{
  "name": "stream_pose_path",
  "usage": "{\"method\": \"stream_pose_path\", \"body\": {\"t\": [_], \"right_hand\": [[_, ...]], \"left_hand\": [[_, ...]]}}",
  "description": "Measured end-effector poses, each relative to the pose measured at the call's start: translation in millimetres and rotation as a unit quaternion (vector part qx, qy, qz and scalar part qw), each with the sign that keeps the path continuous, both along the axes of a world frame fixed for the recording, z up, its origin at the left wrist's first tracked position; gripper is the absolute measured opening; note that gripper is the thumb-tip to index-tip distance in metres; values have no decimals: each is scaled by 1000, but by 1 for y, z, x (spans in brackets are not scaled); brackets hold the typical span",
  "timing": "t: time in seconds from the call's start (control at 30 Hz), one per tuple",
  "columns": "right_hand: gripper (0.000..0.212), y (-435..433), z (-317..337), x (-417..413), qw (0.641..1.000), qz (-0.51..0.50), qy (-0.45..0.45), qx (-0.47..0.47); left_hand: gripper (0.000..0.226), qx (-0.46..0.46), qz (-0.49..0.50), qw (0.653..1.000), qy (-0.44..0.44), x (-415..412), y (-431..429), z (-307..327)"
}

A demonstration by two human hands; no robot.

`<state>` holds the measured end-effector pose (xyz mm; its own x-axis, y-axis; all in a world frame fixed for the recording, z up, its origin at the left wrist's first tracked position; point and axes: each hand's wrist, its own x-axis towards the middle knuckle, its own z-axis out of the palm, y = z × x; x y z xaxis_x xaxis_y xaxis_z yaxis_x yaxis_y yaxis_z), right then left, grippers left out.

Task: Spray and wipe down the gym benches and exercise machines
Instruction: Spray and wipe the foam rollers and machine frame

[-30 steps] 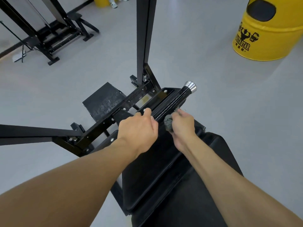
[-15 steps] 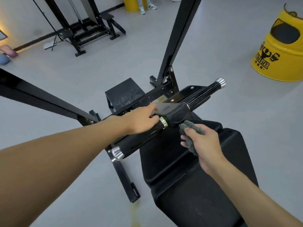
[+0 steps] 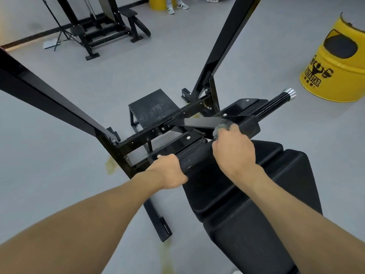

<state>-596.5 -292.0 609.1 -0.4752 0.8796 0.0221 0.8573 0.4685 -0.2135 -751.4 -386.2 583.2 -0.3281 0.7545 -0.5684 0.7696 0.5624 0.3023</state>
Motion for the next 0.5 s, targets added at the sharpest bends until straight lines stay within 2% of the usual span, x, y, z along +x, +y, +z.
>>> {"method": "stream_pose_path", "body": {"t": [0.07,0.17,0.27,0.33,0.4,0.47,0.5], "right_hand": [[25,-10,-1,-10,999,-18,6,-31],[26,-34,-3,-16,995,-28,84,-54],[25,-66,-5,-19,980,114,122,-105],[28,-66,-2,-18,972,141,145,-118],[30,-47,0,-16,982,84,164,-42],[27,-23,-2,-12,993,20,111,18],[24,-14,-5,-10,997,-10,76,18]], "left_hand": [[19,17,10,1000,-4,1,-3,-3],[16,26,12,999,-31,-1,-2,-6],[10,38,-15,999,-32,-2,-1,-3],[9,55,-17,998,-38,-1,-3,-4],[13,70,17,995,-66,0,-7,-5],[27,99,61,989,-94,0,-16,-8],[35,106,71,987,-101,-1,-20,-9]]}}
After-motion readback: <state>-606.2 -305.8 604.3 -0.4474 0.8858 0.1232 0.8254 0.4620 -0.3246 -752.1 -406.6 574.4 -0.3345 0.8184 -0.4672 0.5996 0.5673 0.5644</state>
